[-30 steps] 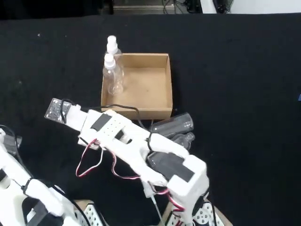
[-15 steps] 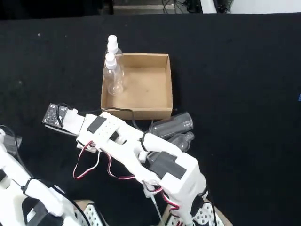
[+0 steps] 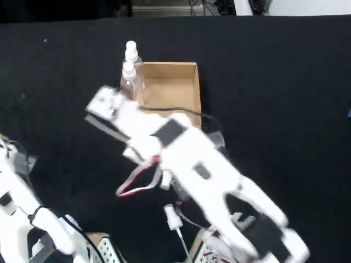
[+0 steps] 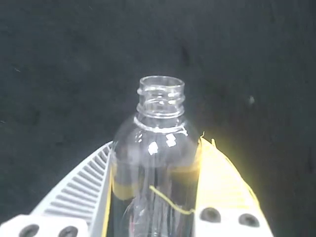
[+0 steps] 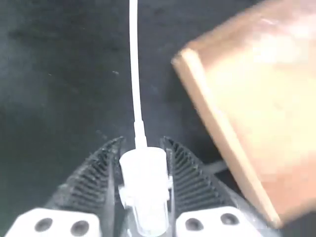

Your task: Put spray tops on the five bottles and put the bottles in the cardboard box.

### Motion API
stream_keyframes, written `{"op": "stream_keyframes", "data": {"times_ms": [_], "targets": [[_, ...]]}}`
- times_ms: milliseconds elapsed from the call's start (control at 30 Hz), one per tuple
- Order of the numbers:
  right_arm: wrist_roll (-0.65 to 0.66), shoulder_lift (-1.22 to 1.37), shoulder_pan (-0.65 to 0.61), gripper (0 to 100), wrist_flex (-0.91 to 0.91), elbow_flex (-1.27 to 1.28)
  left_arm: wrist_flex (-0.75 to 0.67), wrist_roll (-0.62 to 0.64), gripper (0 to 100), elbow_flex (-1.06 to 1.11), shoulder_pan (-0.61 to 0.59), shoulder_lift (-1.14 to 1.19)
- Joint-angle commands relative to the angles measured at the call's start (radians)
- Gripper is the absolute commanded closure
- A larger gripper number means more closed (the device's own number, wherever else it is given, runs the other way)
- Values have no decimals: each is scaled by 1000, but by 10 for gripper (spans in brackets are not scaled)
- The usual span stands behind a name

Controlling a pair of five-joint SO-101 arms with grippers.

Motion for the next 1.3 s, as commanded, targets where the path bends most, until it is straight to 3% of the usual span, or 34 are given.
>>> {"op": "stream_keyframes", "data": {"times_ms": [0, 133, 333, 533, 767, 867, 933, 1100, 1267], "targets": [[-15, -337, 242, 988, 75, 74, 55, 0, 877, -16, 94, -55], [-18, -437, 548, 988, 112, 139, 69, -17, 877, 30, 162, -169], [-25, -438, 1016, 988, 92, 229, 66, -141, 877, 199, 306, -476], [-212, -438, 1303, 988, -41, 371, 66, -143, 877, 371, 424, -755], [-483, -438, 1415, 986, -270, 595, 40, -143, 877, 541, 435, -1037], [-535, -438, 1450, 985, -370, 653, -23, -150, 877, 645, 430, -1148], [-509, -438, 1441, 958, -393, 662, -41, -204, 877, 685, 433, -1191], [-310, -440, 1359, 738, -299, 647, -46, -247, 877, 677, 450, -1163], [-172, -438, 1347, 713, -95, 532, -44, -247, 877, 679, 460, -1163]]}}
